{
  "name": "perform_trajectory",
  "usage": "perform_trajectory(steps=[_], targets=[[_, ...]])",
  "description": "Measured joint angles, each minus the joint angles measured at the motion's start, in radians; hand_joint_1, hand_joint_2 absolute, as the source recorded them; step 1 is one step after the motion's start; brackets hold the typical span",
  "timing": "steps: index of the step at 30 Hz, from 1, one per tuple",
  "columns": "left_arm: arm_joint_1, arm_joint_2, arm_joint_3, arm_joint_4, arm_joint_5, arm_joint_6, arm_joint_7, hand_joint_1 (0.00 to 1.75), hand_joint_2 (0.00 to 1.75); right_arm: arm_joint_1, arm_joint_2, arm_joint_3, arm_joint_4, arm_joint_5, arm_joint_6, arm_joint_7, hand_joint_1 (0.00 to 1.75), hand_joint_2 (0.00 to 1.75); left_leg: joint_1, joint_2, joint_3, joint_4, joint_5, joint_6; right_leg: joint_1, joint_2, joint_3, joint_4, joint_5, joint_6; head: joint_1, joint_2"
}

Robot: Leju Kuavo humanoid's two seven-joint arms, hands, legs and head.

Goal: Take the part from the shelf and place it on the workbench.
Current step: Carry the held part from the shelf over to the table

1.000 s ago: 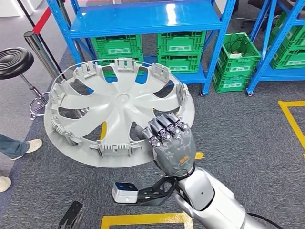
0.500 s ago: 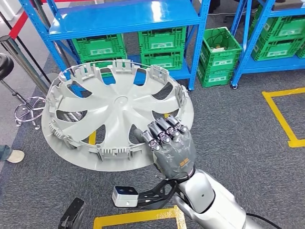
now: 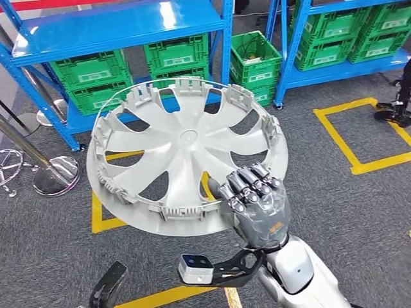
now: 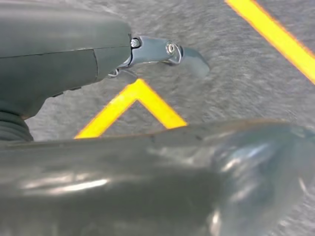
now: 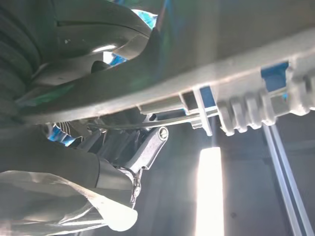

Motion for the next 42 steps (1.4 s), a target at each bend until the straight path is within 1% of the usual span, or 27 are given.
perform_trajectory(steps=[1, 3, 5, 7, 8, 9, 11, 13, 14, 16, 18, 20, 22, 23, 24, 25, 26, 28, 30, 31, 32, 34, 36, 38, 39, 40, 42], targets=[[-0.002, -0.007, 0.001, -0.002, -0.008, 0.003, 0.003, 0.0, 0.0, 0.025, 0.001, -0.022, -0.017, 0.0, 0.0, -0.015, 1.75, 1.75, 0.001, 0.014, 0.006, -0.015, 0.001, -0.003, -0.001, 0.0, -0.005, -0.001, 0.0, 0.005, -0.003, 0.0], [-0.005, -0.021, 0.002, -0.006, -0.018, 0.009, 0.004, 0.0, 0.0, 0.059, 0.001, -0.057, -0.044, -0.001, 0.0, -0.029, 1.75, 1.75, 0.006, 0.043, 0.018, -0.049, 0.006, -0.01, 0.004, -0.043, -0.025, 0.024, -0.023, 0.017, 0.004, 0.0], [-0.003, -0.031, 0.002, -0.009, -0.026, 0.013, 0.003, 0.0, 0.0, 0.079, 0.002, -0.079, -0.062, -0.001, 0.0, -0.039, 1.75, 1.75, 0.008, 0.07, 0.022, -0.061, 0.009, -0.014, 0.005, -0.104, -0.07, 0.119, -0.08, 0.027, 0.013, 0.0], [0.0, -0.038, 0.002, -0.009, -0.035, 0.014, 0.003, 0.0, 0.0, 0.099, 0.002, -0.101, -0.075, -0.001, 0.0, -0.055, 1.75, 1.75, 0.007, 0.101, 0.021, -0.06, 0.009, -0.014, 0.0, -0.124, -0.112, 0.221, -0.118, 0.038, 0.015, 0.0], [0.001, -0.042, 0.002, -0.009, -0.041, 0.015, 0.003, 0.0, 0.0, 0.113, 0.002, -0.114, -0.082, 0.0, 0.0, -0.065, 1.75, 1.75, 0.007, 0.115, 0.022, -0.059, 0.008, -0.015, -0.002, -0.129, -0.113, 0.232, -0.114, 0.043, 0.015, 0.0], [0.0, -0.047, 0.002, -0.009, -0.047, 0.018, 0.003, 0.0, 0.0, 0.128, 0.002, -0.126, -0.089, 0.0, 0.0, -0.074, 1.75, 1.75, 0.008, 0.128, 0.022, -0.058, 0.007, -0.016, -0.005, -0.134, -0.096, 0.207, -0.095, 0.046, 0.015, 0.0], [-0.001, -0.057, 0.002, -0.01, -0.059, 0.025, 0.003, 0.0, 0.0, 0.156, 0.005, -0.149, -0.106, 0.0, 0.0, -0.092, 1.75, 1.75, 0.008, 0.15, 0.022, -0.052, 0.003, -0.023, -0.006, -0.166, -0.021, 0.078, -0.044, 0.048, 0.015, 0.0], [-0.001, -0.064, 0.001, -0.012, -0.066, 0.031, 0.004, 0.0, 0.0, 0.176, 0.01, -0.167, -0.122, 0.0, 0.0, -0.1, 1.75, 1.75, 0.004, 0.167, 0.021, -0.043, -0.002, -0.035, -0.002, -0.195, 0.032, -0.014, -0.022, 0.037, 0.014, 0.0], [-0.001, -0.067, 0.001, -0.012, -0.07, 0.033, 0.004, 0.0, 0.0, 0.185, 0.012, -0.174, -0.13, 0.0, 0.0, -0.103, 1.75, 1.75, 0.002, 0.174, 0.022, -0.041, -0.002, -0.041, 0.001, -0.198, 0.036, -0.022, -0.024, 0.029, 0.014, 0.0], [0.0, -0.075, 0.0, -0.013, -0.079, 0.036, 0.005, 0.0, 0.0, 0.208, 0.018, -0.191, -0.147, 0.0, 0.0, -0.107, 1.75, 1.75, 0.002, 0.186, 0.025, -0.042, -0.001, -0.051, 0.001, -0.179, 0.035, -0.023, -0.015, 0.014, 0.013, 0.0], [0.001, -0.083, -0.001, -0.014, -0.092, 0.035, 0.007, 0.0, 0.0, 0.23, 0.023, -0.204, -0.163, 0.0, 0.0, -0.11, 1.75, 1.75, 0.007, 0.156, 0.02, -0.02, -0.025, -0.061, -0.004, -0.161, 0.033, -0.026, -0.007, 0.002, 0.013, 0.0], [0.006, -0.088, -0.002, -0.014, -0.102, 0.032, 0.009, 0.0, 0.0, 0.246, 0.029, -0.215, -0.172, 0.0, 0.0, -0.118, 1.75, 1.75, 0.011, 0.107, -0.016, 0.078, -0.091, -0.068, -0.008, -0.14, 0.029, -0.028, -0.001, -0.01, 0.011, 0.0], [0.015, -0.093, -0.003, -0.014, -0.109, 0.031, 0.014, 0.0, 0.0, 0.254, 0.034, -0.227, -0.174, 0.001, 0.0, -0.126, 1.75, 1.75, 0.011, 0.089, -0.068, 0.211, -0.152, -0.07, -0.007, -0.114, 0.023, -0.028, 0.004, -0.015, 0.01, 0.0], [0.018, -0.095, -0.002, -0.015, -0.111, 0.032, 0.018, 0.0, 0.0, 0.255, 0.035, -0.233, -0.174, 0.001, 0.0, -0.129, 1.75, 1.75, 0.011, 0.086, -0.08, 0.244, -0.159, -0.069, -0.006, -0.1, 0.02, -0.028, 0.007, -0.015, 0.01, 0.0], [0.019, -0.097, -0.002, -0.016, -0.111, 0.032, 0.021, 0.0, 0.0, 0.255, 0.035, -0.237, -0.175, 0.001, 0.0, -0.13, 1.75, 1.75, 0.011, 0.085, -0.075, 0.239, -0.146, -0.067, -0.006, -0.086, 0.018, -0.027, 0.009, -0.014, 0.01, 0.0], [0.019, -0.098, -0.001, -0.018, -0.11, 0.033, 0.024, 0.0, 0.0, 0.254, 0.035, -0.241, -0.175, 0.001, 0.0, -0.131, 1.75, 1.75, 0.011, 0.08, -0.049, 0.19, -0.115, -0.064, -0.006, -0.072, 0.017, -0.027, 0.012, -0.011, 0.01, 0.0], [0.018, -0.099, 0.0, -0.02, -0.109, 0.034, 0.026, 0.0, 0.0, 0.253, 0.035, -0.243, -0.175, 0.001, 0.0, -0.131, 1.75, 1.75, 0.011, 0.065, -0.012, 0.118, -0.078, -0.059, -0.006, -0.059, 0.016, -0.027, 0.014, -0.008, 0.01, 0.0], [0.017, -0.099, 0.001, -0.023, -0.107, 0.035, 0.028, 0.0, 0.0, 0.249, 0.037, -0.248, -0.176, 0.001, 0.0, -0.133, 1.75, 1.75, 0.013, 0.017, 0.05, -0.008, -0.038, -0.049, -0.007, -0.036, 0.011, -0.026, 0.02, 0.001, 0.011, 0.0], [0.017, -0.098, 0.004, -0.024, -0.102, 0.037, 0.034, 0.0, 0.0, 0.242, 0.039, -0.252, -0.176, 0.001, 0.0, -0.136, 1.75, 1.75, 0.011, -0.006, 0.064, -0.045, -0.038, -0.045, -0.012, -0.015, 0.0, -0.026, 0.029, 0.015, 0.011, 0.0], [0.018, -0.098, 0.007, -0.024, -0.096, 0.039, 0.04, 0.0, 0.0, 0.24, 0.039, -0.255, -0.177, 0.001, 0.0, -0.139, 1.75, 1.75, 0.009, 0.003, 0.064, -0.048, -0.035, -0.044, -0.014, -0.004, -0.004, -0.028, 0.035, 0.023, 0.011, 0.0], [0.017, -0.1, 0.014, -0.025, -0.084, 0.043, 0.051, 0.0, 0.0, 0.239, 0.04, -0.257, -0.178, 0.001, 0.0, -0.142, 1.75, 1.75, 0.01, 0.015, 0.063, -0.052, -0.03, -0.04, -0.016, -0.004, -0.011, -0.029, 0.036, 0.029, 0.011, 0.0], [0.016, -0.102, 0.039, -0.025, -0.039, 0.053, 0.078, 0.0, 0.0, 0.235, 0.04, -0.261, -0.18, 0.001, 0.0, -0.148, 1.75, 1.75, 0.013, 0.04, 0.062, -0.06, -0.02, -0.03, -0.012, -0.048, -0.035, 0.005, 0.011, 0.038, 0.017, 0.0], [0.022, -0.104, 0.082, -0.025, 0.026, 0.058, 0.103, 0.0, 0.0, 0.225, 0.041, -0.261, -0.181, 0.001, 0.0, -0.152, 1.75, 1.75, 0.012, 0.07, 0.058, -0.063, -0.016, -0.024, -0.009, -0.108, -0.089, 0.118, -0.055, 0.045, 0.024, 0.0], [0.033, -0.104, 0.128, -0.024, 0.07, 0.056, 0.117, 0.0, 0.0, 0.22, 0.041, -0.262, -0.181, 0.001, 0.0, -0.155, 1.75, 1.75, 0.009, 0.101, 0.054, -0.063, -0.015, -0.023, -0.01, -0.127, -0.134, 0.232, -0.102, 0.05, 0.025, 0.0], [0.036, -0.105, 0.145, -0.024, 0.08, 0.056, 0.12, 0.0, 0.0, 0.22, 0.041, -0.263, -0.181, 0.001, 0.0, -0.155, 1.75, 1.75, 0.009, 0.116, 0.052, -0.062, -0.015, -0.023, -0.01, -0.13, -0.132, 0.243, -0.101, 0.051, 0.025, 0.0], [0.037, -0.105, 0.16, -0.024, 0.083, 0.055, 0.121, 0.0, 0.0, 0.22, 0.041, -0.264, -0.181, 0.001, 0.0, -0.155, 1.75, 1.75, 0.009, 0.128, 0.052, -0.062, -0.015, -0.023, -0.009, -0.134, -0.109, 0.215, -0.082, 0.051, 0.025, 0.0], [0.036, -0.108, 0.179, -0.024, 0.089, 0.054, 0.122, 0.0, 0.0, 0.218, 0.042, -0.266, -0.181, 0.001, 0.0, -0.156, 1.75, 1.75, 0.007, 0.15, 0.053, -0.06, -0.018, -0.027, -0.005, -0.166, -0.023, 0.079, -0.032, 0.045, 0.025, 0.0]])
